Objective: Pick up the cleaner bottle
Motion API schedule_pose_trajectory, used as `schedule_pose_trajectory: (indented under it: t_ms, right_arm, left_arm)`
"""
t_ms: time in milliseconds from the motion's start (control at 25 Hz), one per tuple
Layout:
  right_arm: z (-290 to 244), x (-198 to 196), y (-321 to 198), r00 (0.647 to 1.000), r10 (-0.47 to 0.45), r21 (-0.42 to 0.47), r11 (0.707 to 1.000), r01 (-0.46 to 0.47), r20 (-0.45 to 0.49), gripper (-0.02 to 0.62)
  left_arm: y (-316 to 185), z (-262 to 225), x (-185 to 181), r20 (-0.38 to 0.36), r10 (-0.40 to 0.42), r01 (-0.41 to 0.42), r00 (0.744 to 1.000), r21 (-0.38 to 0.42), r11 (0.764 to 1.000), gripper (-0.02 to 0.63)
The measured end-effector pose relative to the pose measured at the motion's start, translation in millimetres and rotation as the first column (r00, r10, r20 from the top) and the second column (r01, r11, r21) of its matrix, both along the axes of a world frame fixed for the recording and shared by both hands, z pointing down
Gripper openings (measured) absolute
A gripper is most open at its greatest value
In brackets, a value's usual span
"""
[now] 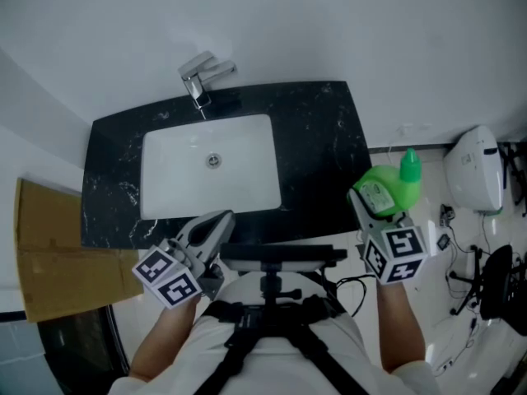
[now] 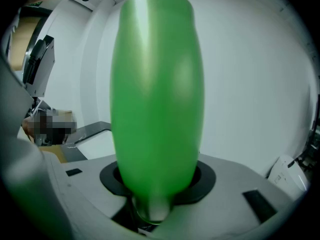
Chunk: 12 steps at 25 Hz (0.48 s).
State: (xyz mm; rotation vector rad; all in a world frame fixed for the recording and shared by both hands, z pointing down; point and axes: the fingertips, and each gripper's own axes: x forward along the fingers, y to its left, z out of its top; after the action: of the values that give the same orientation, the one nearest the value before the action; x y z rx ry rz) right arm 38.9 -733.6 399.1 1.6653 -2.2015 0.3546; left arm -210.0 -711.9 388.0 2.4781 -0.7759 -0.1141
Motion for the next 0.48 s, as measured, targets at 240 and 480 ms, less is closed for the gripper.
schedule_pose_trajectory:
  t_ms: [240, 480]
  right_arm:
    - [-2, -3, 9, 1.000, 0.012, -0.006, 1.000, -0.012, 0.013, 0.175]
    - [-3, -10, 16, 1.000, 0.000, 0.000, 1.000, 0.000, 0.001, 0.175]
  left_arm:
    - [0, -2, -3, 0.000, -0.010, 0.010, 1.000, 0.004, 1.000, 0.000]
    - [1, -5, -7, 0.010, -0.016, 0.015, 1.000, 0.017, 1.000, 0.000]
